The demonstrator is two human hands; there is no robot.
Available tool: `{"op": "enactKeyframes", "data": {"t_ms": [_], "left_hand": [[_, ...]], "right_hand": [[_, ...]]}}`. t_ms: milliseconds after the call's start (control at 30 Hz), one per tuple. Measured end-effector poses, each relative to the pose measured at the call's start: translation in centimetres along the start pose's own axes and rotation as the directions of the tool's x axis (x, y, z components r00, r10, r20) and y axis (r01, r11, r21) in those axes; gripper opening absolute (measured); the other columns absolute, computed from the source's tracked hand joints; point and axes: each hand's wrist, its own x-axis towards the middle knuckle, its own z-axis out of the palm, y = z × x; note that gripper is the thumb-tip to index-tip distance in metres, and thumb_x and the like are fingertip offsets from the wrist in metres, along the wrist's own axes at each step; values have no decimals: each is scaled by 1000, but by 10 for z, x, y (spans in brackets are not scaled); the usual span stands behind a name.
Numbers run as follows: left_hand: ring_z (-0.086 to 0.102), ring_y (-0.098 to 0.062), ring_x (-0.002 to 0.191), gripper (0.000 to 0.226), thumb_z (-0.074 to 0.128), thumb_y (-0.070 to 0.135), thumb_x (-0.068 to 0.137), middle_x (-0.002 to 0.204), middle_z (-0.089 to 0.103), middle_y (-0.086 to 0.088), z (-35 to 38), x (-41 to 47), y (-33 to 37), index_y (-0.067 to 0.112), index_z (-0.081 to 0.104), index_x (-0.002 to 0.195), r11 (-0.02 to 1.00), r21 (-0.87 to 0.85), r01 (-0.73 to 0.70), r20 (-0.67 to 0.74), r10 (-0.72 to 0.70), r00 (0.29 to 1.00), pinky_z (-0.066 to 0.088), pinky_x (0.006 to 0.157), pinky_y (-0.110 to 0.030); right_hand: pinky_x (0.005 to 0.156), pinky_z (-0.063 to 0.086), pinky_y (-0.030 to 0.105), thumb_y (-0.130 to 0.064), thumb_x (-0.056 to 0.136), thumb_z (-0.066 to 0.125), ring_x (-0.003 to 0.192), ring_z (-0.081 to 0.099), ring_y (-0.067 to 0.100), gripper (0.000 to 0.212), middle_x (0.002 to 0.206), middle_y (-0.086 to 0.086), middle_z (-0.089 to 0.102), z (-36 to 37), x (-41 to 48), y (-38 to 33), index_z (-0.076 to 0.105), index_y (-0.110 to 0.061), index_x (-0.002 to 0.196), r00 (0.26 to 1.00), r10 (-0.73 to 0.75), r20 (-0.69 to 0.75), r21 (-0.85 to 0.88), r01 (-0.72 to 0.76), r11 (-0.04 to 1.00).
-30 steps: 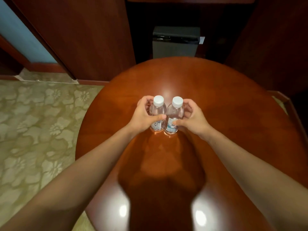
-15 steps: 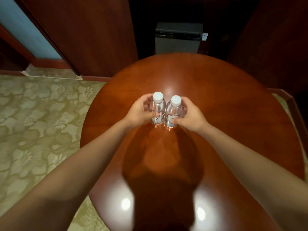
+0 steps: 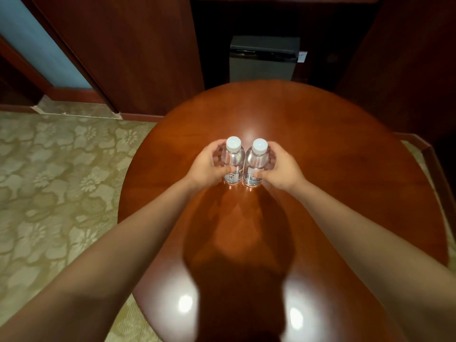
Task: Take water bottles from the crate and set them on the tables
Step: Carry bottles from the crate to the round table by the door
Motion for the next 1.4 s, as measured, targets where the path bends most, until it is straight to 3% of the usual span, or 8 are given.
{"op": "enactKeyframes", "data": {"t_ms": [100,233,333,500,667,867,1067,1400], "left_hand": [[55,-13,113,78,76,-7,77,126,50,4,2,-3,2,9,39,143,1000,-17,4,-6,-4,1000,51,99,-28],[43,-12,132,97,81,2,77,147,44,-4,9,-18,3,15,23,154,999,38,28,-18,-27,999,40,104,-20],[29,-23,146,112,86,15,73,159,30,-8,20,-43,1,19,10,157,986,148,81,-80,-69,994,29,118,-39],[20,-25,149,113,82,35,76,164,14,-6,48,-117,3,24,5,157,922,373,104,-89,-76,993,25,119,-45],[-3,-27,153,107,67,64,79,166,-8,-1,83,-201,10,39,-4,156,773,574,269,-212,-176,961,3,120,-55],[-19,-26,150,102,56,75,79,164,-20,-1,112,-299,14,45,-7,154,704,596,387,-347,-209,914,-6,117,-61],[-21,-29,149,104,50,82,76,162,-26,1,116,-404,6,49,-15,151,635,524,568,-536,-272,799,-4,116,-64],[-21,-33,149,104,45,84,76,162,-25,-1,125,-576,-14,47,-14,152,550,203,810,-763,-430,483,-5,116,-64]], "right_hand": [[101,49,38,-9,65,85,117,61,17,85,127,-8,61,0,-5,-1,43,-32,136,999,27,36,-20,-26,999],[106,32,33,-20,71,86,142,35,22,108,156,1,35,-7,-32,0,19,-26,155,996,52,75,-139,-41,989],[120,16,43,-37,73,83,152,9,25,113,165,4,13,-13,-69,8,10,-26,158,995,69,71,-328,-42,944],[119,-12,57,-60,70,76,150,-23,24,115,166,2,-13,-28,-133,19,3,-39,157,991,30,134,-533,46,845],[115,-18,62,-70,68,71,146,-32,26,119,164,4,-22,-45,-186,20,-2,-41,157,967,-60,248,-631,209,747],[110,-24,61,-72,68,71,140,-41,27,123,161,6,-30,-54,-245,11,-8,-40,156,888,-145,437,-644,421,639],[109,-25,61,-74,69,68,141,-39,31,121,161,6,-29,-27,-294,-12,-9,-40,156,735,-236,636,-572,654,495],[113,-21,62,-71,67,72,144,-34,32,125,163,6,-23,67,-399,-67,-7,-38,157,446,-308,840,-375,889,263]]}}
